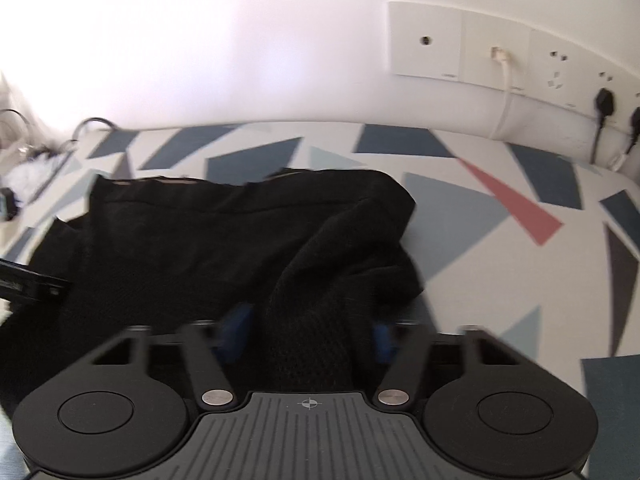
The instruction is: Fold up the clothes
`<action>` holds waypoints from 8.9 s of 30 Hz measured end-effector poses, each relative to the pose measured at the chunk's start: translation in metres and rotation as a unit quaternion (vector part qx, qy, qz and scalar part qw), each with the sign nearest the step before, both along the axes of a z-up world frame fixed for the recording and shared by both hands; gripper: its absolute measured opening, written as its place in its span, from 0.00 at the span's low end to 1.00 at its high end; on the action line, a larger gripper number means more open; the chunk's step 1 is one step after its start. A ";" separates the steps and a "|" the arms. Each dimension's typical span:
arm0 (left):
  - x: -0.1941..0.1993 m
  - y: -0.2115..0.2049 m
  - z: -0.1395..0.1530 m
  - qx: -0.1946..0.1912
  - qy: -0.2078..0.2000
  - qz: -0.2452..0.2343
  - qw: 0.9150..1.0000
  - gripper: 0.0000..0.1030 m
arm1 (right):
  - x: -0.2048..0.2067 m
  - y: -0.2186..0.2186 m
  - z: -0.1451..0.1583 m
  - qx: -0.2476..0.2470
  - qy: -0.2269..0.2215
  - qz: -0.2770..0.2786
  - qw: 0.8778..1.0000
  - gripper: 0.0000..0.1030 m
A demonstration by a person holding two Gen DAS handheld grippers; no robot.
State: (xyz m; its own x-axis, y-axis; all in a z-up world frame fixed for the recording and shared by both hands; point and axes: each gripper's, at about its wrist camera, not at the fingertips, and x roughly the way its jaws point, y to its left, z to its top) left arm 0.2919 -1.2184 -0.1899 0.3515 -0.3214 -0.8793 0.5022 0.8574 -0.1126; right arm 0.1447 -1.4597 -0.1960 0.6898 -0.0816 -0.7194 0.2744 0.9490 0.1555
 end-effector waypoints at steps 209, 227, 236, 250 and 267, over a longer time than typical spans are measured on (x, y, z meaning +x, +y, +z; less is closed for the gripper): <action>-0.327 2.007 0.239 -0.018 -0.112 0.553 0.825 0.69 | 0.095 2.094 0.227 0.120 -0.038 0.508 0.852 0.44; -0.310 1.923 0.250 0.111 -0.186 0.560 0.800 0.98 | 0.051 2.047 0.227 0.106 -0.121 0.421 0.893 0.99; -0.318 1.901 0.246 0.127 -0.190 0.564 0.793 0.99 | 0.026 2.026 0.236 0.089 -0.131 0.427 0.890 0.99; -0.348 1.808 0.234 0.105 -0.189 0.588 0.780 0.99 | -0.009 1.953 0.228 0.061 -0.101 0.466 0.877 0.99; -0.365 1.589 0.200 0.185 -0.150 0.624 0.744 0.99 | -0.045 1.756 0.177 0.018 -0.074 0.500 0.863 0.99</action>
State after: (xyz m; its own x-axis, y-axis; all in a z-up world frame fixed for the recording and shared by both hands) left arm -0.0728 0.3709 0.0097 0.3716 0.6649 -0.6479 -0.7571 0.6209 0.2030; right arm 0.1001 0.2967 -0.0187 0.4864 0.6278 -0.6077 -0.7037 0.6937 0.1534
